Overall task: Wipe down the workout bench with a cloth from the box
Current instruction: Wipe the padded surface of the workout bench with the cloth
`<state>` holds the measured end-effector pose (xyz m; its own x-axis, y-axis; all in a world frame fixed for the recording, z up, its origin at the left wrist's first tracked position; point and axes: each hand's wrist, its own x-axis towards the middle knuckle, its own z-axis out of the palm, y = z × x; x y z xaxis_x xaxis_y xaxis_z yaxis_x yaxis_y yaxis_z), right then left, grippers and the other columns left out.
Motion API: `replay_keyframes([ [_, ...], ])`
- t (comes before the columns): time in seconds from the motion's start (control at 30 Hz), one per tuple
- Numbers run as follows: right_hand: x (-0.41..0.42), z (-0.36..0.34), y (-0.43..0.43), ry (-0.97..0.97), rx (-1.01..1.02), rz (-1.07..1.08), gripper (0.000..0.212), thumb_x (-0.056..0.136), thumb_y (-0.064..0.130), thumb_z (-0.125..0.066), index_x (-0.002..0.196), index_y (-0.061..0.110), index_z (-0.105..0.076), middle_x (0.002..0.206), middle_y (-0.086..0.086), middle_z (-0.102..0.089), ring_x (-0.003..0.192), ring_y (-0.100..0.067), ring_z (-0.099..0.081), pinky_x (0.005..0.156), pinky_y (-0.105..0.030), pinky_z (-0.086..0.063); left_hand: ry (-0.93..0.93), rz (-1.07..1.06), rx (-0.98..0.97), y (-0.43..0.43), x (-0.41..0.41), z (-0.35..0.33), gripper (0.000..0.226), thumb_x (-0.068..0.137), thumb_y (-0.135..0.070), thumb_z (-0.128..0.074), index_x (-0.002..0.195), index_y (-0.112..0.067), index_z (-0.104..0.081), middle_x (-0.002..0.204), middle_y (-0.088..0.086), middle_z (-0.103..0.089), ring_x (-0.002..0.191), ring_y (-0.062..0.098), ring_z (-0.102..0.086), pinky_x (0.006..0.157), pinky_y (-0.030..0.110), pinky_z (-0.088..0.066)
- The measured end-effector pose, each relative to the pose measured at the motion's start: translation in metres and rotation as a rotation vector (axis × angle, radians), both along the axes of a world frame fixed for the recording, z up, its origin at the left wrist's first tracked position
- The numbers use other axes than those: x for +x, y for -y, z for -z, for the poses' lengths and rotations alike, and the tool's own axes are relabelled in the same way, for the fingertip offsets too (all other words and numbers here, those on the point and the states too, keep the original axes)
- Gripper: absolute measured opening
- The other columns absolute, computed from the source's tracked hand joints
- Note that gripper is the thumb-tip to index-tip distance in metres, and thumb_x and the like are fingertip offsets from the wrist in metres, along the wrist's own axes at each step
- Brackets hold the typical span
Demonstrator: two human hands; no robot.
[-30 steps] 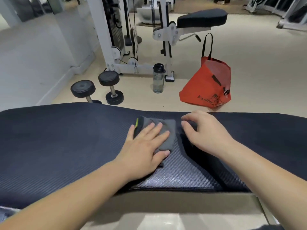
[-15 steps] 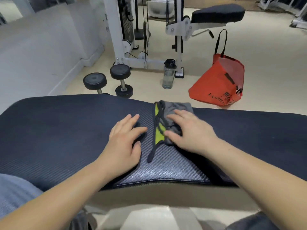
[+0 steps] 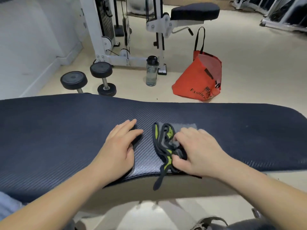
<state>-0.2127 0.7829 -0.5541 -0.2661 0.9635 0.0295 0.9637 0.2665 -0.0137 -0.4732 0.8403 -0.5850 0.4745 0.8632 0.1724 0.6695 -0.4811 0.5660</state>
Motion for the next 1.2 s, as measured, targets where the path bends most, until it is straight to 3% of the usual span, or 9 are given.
replay_keyframes([
  [0.13,0.093,-0.004,-0.012,0.044,-0.042,0.603,0.047,0.084,0.058,-0.049,0.104,0.017,-0.057,0.106,-0.008,-0.057,0.108,-0.037,-0.058,0.089,-0.046,-0.049,0.001,0.058,0.005,0.003,0.016,-0.001,0.063,0.082,0.012,-0.048,0.136,-0.018,-0.062,0.158,0.003,-0.042,0.150,0.021,-0.029,0.123,0.042,-0.026],
  [0.23,0.107,-0.002,-0.015,-0.001,-0.028,0.789,0.050,0.088,0.052,-0.050,0.115,0.010,-0.057,0.119,-0.017,-0.056,0.115,-0.040,-0.054,0.094,-0.050,-0.047,-0.014,0.078,0.027,-0.001,0.032,-0.007,0.060,0.083,0.012,-0.048,0.133,-0.018,-0.064,0.156,0.004,-0.045,0.149,0.024,-0.033,0.123,0.041,-0.026],
  [0.5,0.012,0.007,-0.013,-0.076,0.093,0.074,0.050,0.085,0.067,-0.050,0.099,0.020,-0.056,0.101,-0.005,-0.053,0.096,-0.031,-0.053,0.080,-0.044,-0.046,-0.082,0.039,0.004,-0.013,0.062,-0.026,0.055,0.093,-0.002,-0.050,0.145,-0.018,-0.053,0.161,0.001,-0.038,0.149,0.018,-0.029,0.117,0.020,-0.017],
  [0.57,0.033,0.009,-0.033,-0.056,0.123,0.120,0.049,0.083,0.068,-0.052,0.100,0.022,-0.058,0.102,-0.004,-0.050,0.097,-0.031,-0.051,0.083,-0.044,-0.045,-0.111,0.016,-0.015,-0.019,0.055,-0.025,0.053,0.096,-0.007,-0.050,0.148,-0.021,-0.049,0.162,-0.002,-0.036,0.150,0.016,-0.027,0.117,0.020,-0.017],
  [0.7,0.072,0.010,-0.084,-0.012,0.062,0.505,0.052,0.091,0.064,-0.047,0.120,0.022,-0.057,0.126,-0.010,-0.051,0.122,-0.035,-0.047,0.099,-0.048,-0.038,-0.147,-0.040,-0.046,-0.034,0.044,-0.024,0.048,0.101,-0.022,-0.051,0.149,-0.023,-0.046,0.163,-0.003,-0.034,0.151,0.014,-0.026,0.118,0.023,-0.018],
  [0.77,0.067,0.010,-0.098,-0.033,0.065,0.601,0.050,0.093,0.060,-0.047,0.123,0.021,-0.055,0.129,-0.012,-0.049,0.124,-0.037,-0.044,0.100,-0.049,-0.036,-0.160,-0.068,-0.052,-0.043,0.039,-0.027,0.048,0.101,-0.021,-0.051,0.149,-0.022,-0.047,0.163,-0.003,-0.034,0.151,0.014,-0.026,0.118,0.025,-0.021],
  [0.87,0.019,0.012,-0.109,-0.095,0.060,0.465,0.044,0.095,0.057,-0.048,0.117,0.020,-0.056,0.126,-0.012,-0.048,0.121,-0.035,-0.042,0.097,-0.049,-0.035,-0.187,-0.111,-0.050,-0.056,0.032,-0.033,0.050,0.099,-0.013,-0.050,0.149,-0.020,-0.048,0.164,-0.001,-0.034,0.151,0.016,-0.026,0.116,0.025,-0.022],
  [1.0,-0.035,0.019,-0.119,-0.183,0.072,-0.012,0.048,0.089,0.064,-0.053,0.110,0.022,-0.058,0.115,-0.006,-0.052,0.113,-0.032,-0.049,0.094,-0.047,-0.038,-0.198,-0.178,-0.048,-0.065,0.014,-0.037,0.054,0.097,-0.008,-0.049,0.150,-0.017,-0.046,0.164,0.002,-0.033,0.151,0.020,-0.026,0.118,0.027,-0.021],
  [1.2,-0.031,0.015,-0.128,-0.127,0.074,0.198,0.047,0.089,0.063,-0.048,0.108,0.021,-0.058,0.113,-0.009,-0.053,0.111,-0.035,-0.049,0.094,-0.048,-0.038,-0.187,-0.217,-0.063,-0.058,-0.018,-0.029,0.050,0.099,-0.011,-0.049,0.149,-0.019,-0.048,0.163,-0.001,-0.035,0.151,0.016,-0.028,0.118,0.024,-0.019],
])
